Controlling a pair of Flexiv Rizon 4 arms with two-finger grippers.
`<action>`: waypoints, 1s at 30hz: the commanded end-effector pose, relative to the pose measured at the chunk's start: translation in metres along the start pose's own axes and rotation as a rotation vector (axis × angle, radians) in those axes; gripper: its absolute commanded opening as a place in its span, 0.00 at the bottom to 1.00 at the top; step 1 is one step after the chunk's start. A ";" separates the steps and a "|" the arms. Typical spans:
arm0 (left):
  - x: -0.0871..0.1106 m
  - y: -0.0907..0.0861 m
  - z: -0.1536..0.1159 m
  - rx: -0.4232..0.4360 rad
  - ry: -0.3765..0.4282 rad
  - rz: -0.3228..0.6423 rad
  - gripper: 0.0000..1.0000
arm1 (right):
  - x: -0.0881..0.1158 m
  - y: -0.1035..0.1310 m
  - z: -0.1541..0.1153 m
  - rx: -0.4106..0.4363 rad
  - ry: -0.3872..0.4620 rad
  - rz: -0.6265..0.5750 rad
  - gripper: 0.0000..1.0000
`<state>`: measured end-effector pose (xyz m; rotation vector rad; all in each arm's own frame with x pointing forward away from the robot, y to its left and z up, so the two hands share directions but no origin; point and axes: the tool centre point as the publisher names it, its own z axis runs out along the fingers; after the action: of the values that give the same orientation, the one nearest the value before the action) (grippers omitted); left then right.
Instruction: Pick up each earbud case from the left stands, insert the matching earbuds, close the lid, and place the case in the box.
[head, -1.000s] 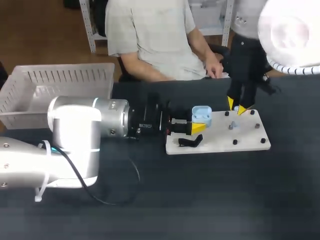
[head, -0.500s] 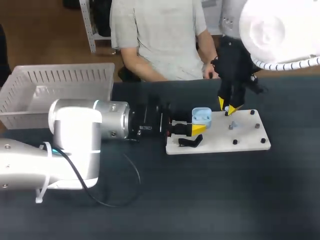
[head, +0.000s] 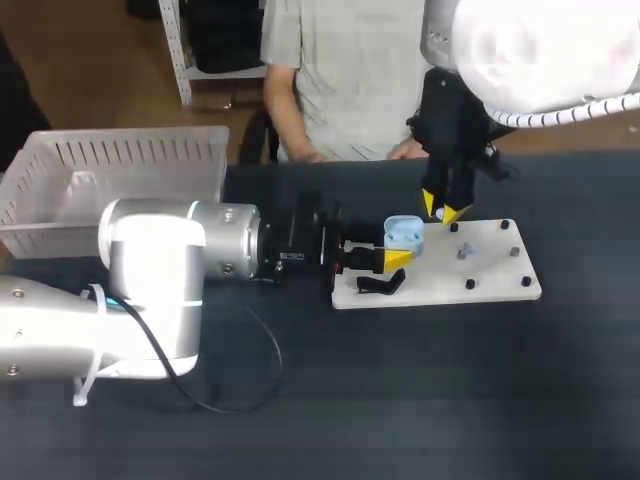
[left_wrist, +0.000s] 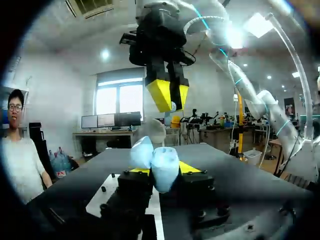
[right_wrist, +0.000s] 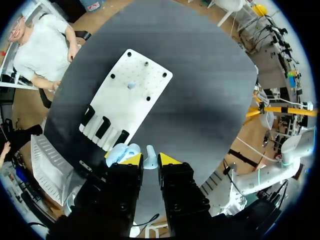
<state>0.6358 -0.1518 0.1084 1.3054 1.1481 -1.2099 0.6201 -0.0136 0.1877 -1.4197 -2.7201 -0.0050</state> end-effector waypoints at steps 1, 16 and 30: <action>0.001 0.000 0.001 -0.002 -0.002 0.003 0.00 | 0.000 0.000 -0.001 0.003 0.000 0.001 0.00; 0.001 0.000 0.001 -0.002 -0.002 0.003 0.00 | 0.007 0.006 0.003 0.006 0.011 -0.015 0.00; 0.001 0.000 0.001 -0.002 -0.002 0.003 0.00 | 0.018 0.019 0.004 0.018 0.034 0.023 0.00</action>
<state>0.6358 -0.1519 0.1083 1.3058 1.1478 -1.2101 0.6195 0.0070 0.1846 -1.4233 -2.6859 -0.0315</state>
